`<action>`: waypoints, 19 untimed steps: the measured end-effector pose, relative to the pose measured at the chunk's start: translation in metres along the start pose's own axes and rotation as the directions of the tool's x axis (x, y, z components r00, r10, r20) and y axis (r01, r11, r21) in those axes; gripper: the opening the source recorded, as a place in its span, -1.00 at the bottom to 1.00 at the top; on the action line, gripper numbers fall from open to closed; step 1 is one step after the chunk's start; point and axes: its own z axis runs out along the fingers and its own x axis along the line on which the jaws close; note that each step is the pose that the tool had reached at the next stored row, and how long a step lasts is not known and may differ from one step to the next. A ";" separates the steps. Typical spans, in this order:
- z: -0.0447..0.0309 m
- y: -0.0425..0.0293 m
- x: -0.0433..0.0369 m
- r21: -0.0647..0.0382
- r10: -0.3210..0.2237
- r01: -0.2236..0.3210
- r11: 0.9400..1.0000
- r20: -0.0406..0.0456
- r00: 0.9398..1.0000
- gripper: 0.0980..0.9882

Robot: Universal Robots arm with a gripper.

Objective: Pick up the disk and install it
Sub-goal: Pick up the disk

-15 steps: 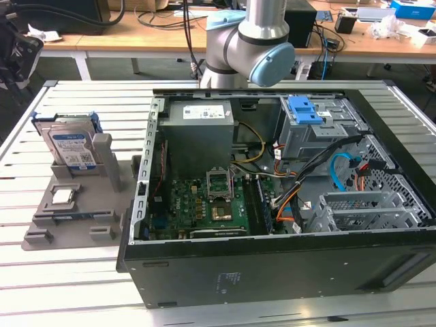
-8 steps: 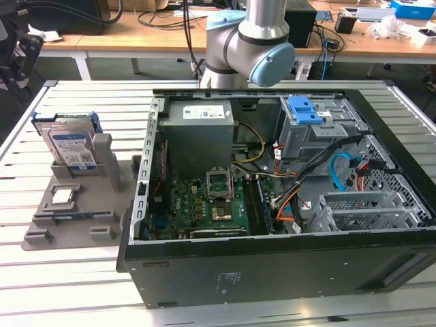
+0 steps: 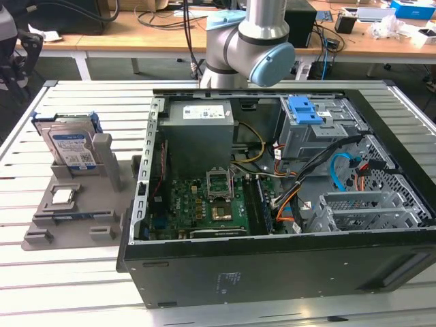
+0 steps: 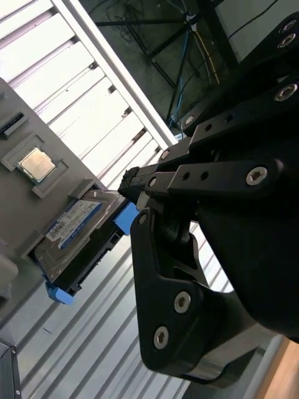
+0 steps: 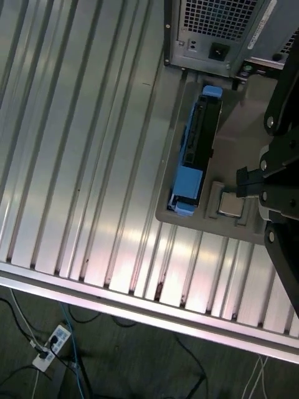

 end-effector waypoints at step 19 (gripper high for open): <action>0.0000 0.0000 0.0000 -0.007 -0.256 0.256 0.967 -0.011 0.967 -0.98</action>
